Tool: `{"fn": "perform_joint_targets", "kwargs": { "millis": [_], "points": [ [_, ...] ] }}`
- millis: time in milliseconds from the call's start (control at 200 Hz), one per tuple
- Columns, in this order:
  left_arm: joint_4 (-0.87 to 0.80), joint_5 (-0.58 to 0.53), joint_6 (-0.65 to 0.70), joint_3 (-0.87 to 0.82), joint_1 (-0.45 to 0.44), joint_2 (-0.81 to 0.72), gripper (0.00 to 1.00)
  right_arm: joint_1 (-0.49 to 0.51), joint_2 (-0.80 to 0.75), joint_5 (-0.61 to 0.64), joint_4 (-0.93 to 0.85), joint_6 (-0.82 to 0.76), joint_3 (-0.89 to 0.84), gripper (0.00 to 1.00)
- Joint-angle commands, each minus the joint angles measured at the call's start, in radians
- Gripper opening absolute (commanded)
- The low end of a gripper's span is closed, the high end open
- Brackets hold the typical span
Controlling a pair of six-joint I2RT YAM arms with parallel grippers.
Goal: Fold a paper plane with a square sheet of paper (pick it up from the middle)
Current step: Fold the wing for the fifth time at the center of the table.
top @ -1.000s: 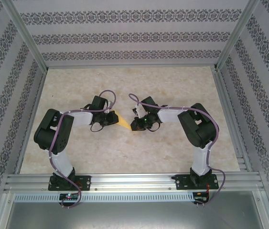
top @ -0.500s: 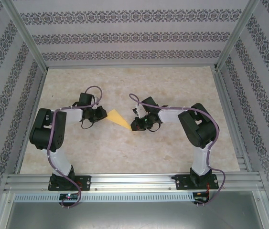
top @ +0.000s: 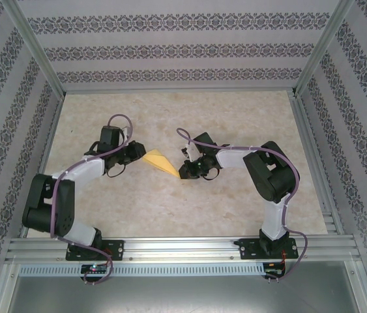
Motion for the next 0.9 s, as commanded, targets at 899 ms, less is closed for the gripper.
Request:
{"fn": "perform_joint_targets", "kwargs": {
  "millis": [899],
  "points": [
    [0.131,-0.113,-0.1,0.046,-0.239,0.354,0.07,-0.017,0.048,0.149,-0.159,-0.014,-0.066,0.08]
  ]
}}
